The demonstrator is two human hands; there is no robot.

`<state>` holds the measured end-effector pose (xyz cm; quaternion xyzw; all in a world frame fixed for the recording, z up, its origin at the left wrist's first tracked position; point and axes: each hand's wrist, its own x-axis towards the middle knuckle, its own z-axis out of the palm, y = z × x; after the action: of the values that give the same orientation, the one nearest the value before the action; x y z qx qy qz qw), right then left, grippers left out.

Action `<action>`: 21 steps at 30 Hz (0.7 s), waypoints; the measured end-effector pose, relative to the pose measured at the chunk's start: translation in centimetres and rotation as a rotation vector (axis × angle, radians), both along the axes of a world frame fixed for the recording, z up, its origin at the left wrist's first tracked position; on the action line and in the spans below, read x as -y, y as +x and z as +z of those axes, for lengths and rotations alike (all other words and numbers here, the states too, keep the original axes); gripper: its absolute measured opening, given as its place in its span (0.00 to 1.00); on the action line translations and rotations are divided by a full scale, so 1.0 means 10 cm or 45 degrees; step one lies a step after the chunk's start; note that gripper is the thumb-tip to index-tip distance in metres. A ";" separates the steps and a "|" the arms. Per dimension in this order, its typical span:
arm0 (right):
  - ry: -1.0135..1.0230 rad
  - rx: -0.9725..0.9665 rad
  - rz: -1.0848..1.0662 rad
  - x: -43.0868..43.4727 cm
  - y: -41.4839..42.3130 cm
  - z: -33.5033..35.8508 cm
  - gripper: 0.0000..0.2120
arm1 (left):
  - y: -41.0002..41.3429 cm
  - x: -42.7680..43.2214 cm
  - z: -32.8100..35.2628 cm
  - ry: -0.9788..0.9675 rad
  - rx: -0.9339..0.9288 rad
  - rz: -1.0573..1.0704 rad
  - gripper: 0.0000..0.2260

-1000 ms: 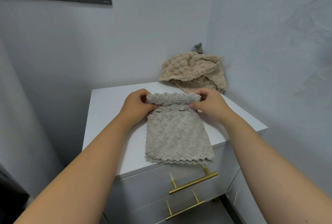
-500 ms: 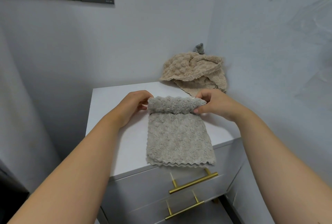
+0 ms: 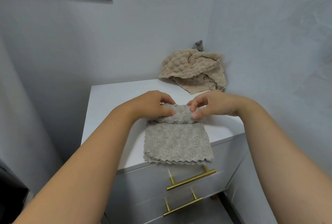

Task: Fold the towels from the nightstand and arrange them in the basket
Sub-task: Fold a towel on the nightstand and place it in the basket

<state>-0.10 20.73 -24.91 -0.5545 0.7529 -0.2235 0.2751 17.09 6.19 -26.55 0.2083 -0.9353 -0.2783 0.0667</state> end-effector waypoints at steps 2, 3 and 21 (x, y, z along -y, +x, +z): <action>0.010 0.071 -0.018 -0.01 0.02 0.02 0.11 | -0.02 -0.01 0.00 -0.070 0.109 -0.036 0.22; 0.012 0.067 -0.030 -0.01 0.03 0.02 0.09 | -0.03 -0.01 -0.02 -0.083 0.160 -0.061 0.23; 0.167 -0.450 -0.044 0.17 0.20 0.01 0.19 | -0.09 -0.11 0.10 -0.600 0.408 0.094 0.28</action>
<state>1.94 19.07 -24.83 -0.5530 0.8118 -0.0780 0.1704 16.17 7.31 -25.60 0.2623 -0.9645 -0.0144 -0.0252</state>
